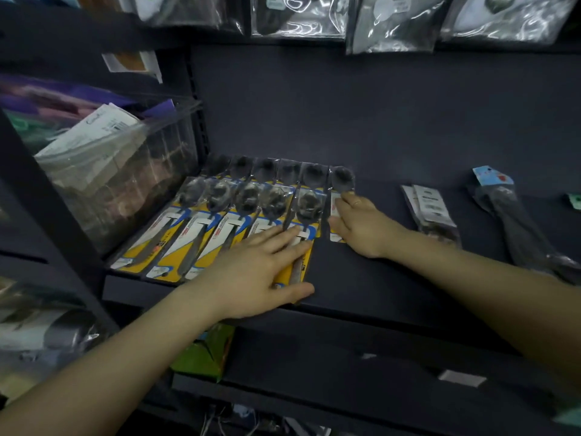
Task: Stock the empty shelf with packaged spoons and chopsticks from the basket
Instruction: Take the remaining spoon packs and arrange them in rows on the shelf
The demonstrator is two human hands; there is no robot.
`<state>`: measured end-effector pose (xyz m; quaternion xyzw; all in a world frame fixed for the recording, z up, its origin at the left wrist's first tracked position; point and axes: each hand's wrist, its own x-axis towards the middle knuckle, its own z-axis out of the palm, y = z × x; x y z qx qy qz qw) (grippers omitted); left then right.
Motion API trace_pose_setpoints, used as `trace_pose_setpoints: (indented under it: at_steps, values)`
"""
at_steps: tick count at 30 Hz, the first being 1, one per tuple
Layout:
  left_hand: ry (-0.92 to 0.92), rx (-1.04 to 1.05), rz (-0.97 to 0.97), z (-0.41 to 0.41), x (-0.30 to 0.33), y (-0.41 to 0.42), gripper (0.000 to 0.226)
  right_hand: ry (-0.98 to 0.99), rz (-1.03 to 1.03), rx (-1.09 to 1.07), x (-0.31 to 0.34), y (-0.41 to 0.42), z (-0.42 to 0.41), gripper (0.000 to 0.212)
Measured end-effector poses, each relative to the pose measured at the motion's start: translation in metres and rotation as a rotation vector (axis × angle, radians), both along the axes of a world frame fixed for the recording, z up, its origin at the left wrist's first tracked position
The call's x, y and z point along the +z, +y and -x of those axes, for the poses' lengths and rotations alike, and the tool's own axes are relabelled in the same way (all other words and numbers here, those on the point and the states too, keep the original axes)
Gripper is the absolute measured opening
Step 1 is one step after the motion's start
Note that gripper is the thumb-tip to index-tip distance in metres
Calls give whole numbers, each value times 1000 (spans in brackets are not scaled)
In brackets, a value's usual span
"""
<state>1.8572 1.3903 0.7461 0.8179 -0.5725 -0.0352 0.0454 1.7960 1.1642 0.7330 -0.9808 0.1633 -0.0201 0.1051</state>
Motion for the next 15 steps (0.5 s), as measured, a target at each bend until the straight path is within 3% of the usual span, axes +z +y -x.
trace_pose_setpoints:
  at_steps: [6, 9, 12, 15]
  values:
    - [30, 3, 58, 3, 3, -4, 95, -79, -32, -43, 8, 11, -10, 42]
    - [102, -29, 115, 0, 17, -8, 92, -242, 69, -213, 18, 0, 17, 44]
    - [77, -76, 205, 2, 28, -20, 69, -117, 221, -531, 28, -18, 57, 57]
    - [78, -123, 274, 13, 34, -40, 48, -21, 108, -640, 32, -31, 81, 65]
